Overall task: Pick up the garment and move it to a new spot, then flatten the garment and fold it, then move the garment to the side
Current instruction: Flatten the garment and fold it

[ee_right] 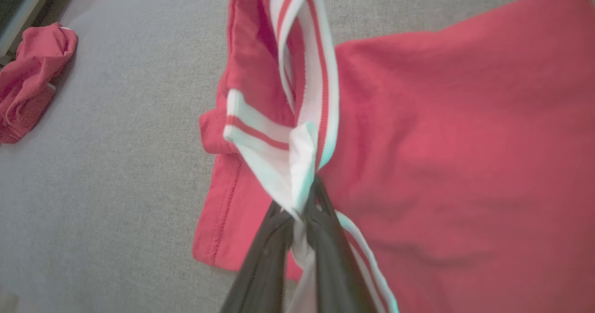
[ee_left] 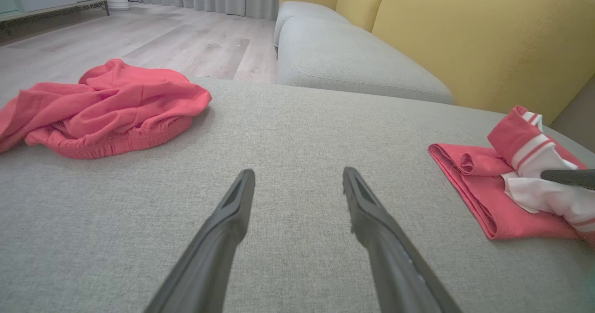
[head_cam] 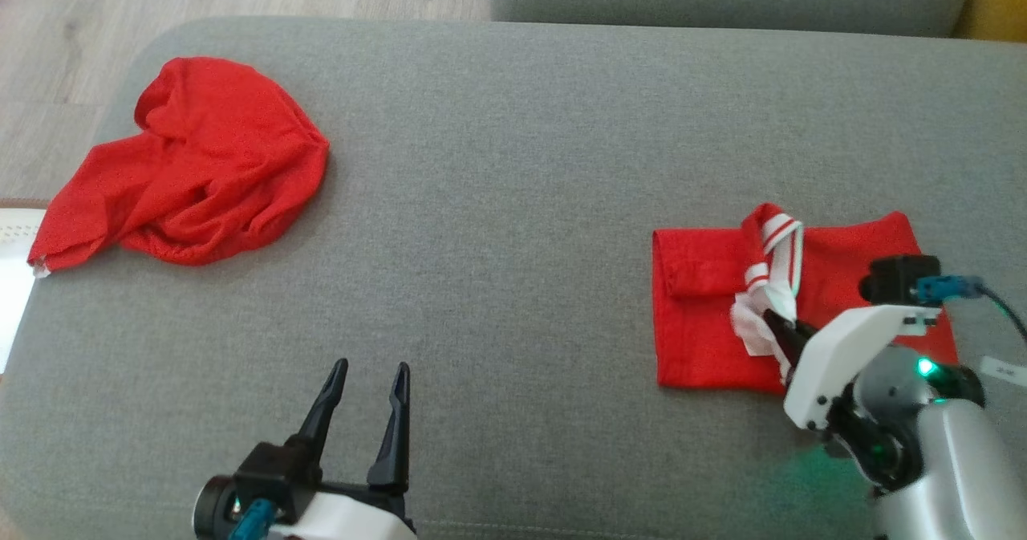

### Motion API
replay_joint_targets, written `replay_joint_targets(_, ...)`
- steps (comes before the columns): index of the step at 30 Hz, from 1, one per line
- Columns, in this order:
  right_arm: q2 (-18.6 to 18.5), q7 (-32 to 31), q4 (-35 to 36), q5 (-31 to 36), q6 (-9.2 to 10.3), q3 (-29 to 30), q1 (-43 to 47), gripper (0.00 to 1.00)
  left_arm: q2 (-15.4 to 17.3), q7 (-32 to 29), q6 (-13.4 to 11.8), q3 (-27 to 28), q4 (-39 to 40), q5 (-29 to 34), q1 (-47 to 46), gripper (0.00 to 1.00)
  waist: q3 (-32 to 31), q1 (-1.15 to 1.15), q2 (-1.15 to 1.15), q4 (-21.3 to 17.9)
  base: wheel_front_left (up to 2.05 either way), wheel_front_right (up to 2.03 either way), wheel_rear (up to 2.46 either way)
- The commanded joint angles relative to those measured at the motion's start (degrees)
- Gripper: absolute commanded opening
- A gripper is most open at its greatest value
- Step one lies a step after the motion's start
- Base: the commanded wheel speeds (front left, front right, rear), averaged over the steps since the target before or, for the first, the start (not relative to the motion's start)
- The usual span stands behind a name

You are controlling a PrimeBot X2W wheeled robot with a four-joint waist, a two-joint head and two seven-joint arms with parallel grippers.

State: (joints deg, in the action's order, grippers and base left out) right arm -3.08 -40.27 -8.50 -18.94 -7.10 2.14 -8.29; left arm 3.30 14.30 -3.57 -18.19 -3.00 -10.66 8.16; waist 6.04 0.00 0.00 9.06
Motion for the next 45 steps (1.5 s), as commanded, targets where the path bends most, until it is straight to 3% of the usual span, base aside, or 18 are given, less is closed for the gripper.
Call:
replay_joint_targets(1, 0.14, 2.31, 0.34, -0.47, -0.39, -1.80, -4.59, 0.00, -0.42, 0.70, 0.00, 1.22, 1.51, 0.27, -1.86, 1.00, 0.04, 0.00, 0.00, 0.00, 0.00, 0.00, 0.00)
replay_joint_targets(7, 0.18, 9.72, -8.50, -3.92, -0.39, -3.15, -9.09, 0.00, -0.42, 0.70, -0.22, 0.39, 0.97, 0.11, -1.73, 1.00, -0.32, 0.00, 0.00, 0.17, 0.00, 0.00, 0.00)
replay_joint_targets(13, 0.19, 11.72, -14.21, -5.31, -0.39, -7.31, -11.73, 0.00, -0.42, 0.70, -0.36, -0.41, 0.08, -0.19, -1.52, 1.00, -1.15, 0.00, 0.00, 0.44, 0.00, 0.00, 0.00)
replay_joint_targets(14, 0.19, 12.07, -14.85, -5.94, -0.39, -8.51, -11.91, 0.23, -0.42, 0.70, -0.37, -0.56, -0.07, -0.23, -1.46, 1.00, -1.37, 0.00, 0.00, 0.51, 0.00, 0.00, 0.00)
replay_joint_targets(15, 0.19, 12.64, -15.30, -6.92, -0.39, -9.66, -12.02, 0.56, -0.42, 0.70, -0.42, -0.63, -0.18, -0.27, -1.39, 1.00, -1.58, 0.00, 0.00, 0.56, 0.00, 0.00, 0.00)
replay_joint_targets(16, 0.19, 13.34, -15.80, -7.88, -0.39, -10.55, -12.07, 1.00, -0.42, 0.70, -0.49, -0.61, -0.25, -0.32, -1.30, 1.00, -1.84, 0.00, 0.00, 0.58, 0.00, 0.00, 0.00)
replay_joint_targets(20, 0.20, 16.10, -16.70, -11.84, -0.39, -14.49, -11.92, 1.00, -0.42, 0.70, -0.85, -0.35, -0.57, -0.50, -0.64, 1.00, -2.84, 0.00, 0.00, 0.18, 0.00, 0.00, 0.00)
replay_joint_targets(24, 0.20, 22.52, -14.66, -19.73, -0.39, -16.88, -11.25, 1.00, -0.42, 0.70, -1.21, 0.10, -0.44, -0.72, 0.00, 1.00, -3.56, 0.00, 0.00, -0.92, 0.00, 0.00, 0.00)
replay_joint_targets(27, 0.20, 27.84, -12.42, -20.82, -0.39, -18.75, -9.64, 1.00, -0.42, 0.70, -1.37, 0.48, -0.10, -0.84, 0.34, 1.00, -3.99, 0.00, 0.00, -2.44, 0.00, 0.00, 0.00)
replay_joint_targets(31, 0.20, 35.58, -7.73, -10.82, -0.39, -17.86, -5.64, 1.00, -0.42, 0.70, -1.17, 1.37, 0.62, -0.14, 0.42, 1.00, -4.57, 0.00, 0.00, -4.24, 0.00, 0.00, 0.00)
replay_joint_targets(33, 0.05, 39.01, -5.57, -2.47, -0.39, -15.13, -2.75, 1.00, -0.42, 0.70, -1.07, 1.90, 0.85, 0.16, 0.24, 1.00, -4.91, 0.00, 0.00, -4.83, 0.00, 0.00, 0.00)
replay_joint_targets(38, -1.01, 44.88, -2.34, 10.78, -0.39, -6.70, 4.97, 1.00, -0.42, 0.70, -0.71, 3.05, 0.95, 1.07, 0.11, 1.00, -5.90, 0.00, 0.00, -6.05, 0.00, 0.00, 0.00)
replay_joint_targets(45, -1.77, 51.82, -2.40, 19.07, -0.39, 2.17, 11.18, 1.00, -0.42, 0.70, 0.34, 5.51, 0.40, 3.42, 0.36, 1.00, -6.96, 0.00, 0.00, -6.75, 0.00, 0.00, 0.00)
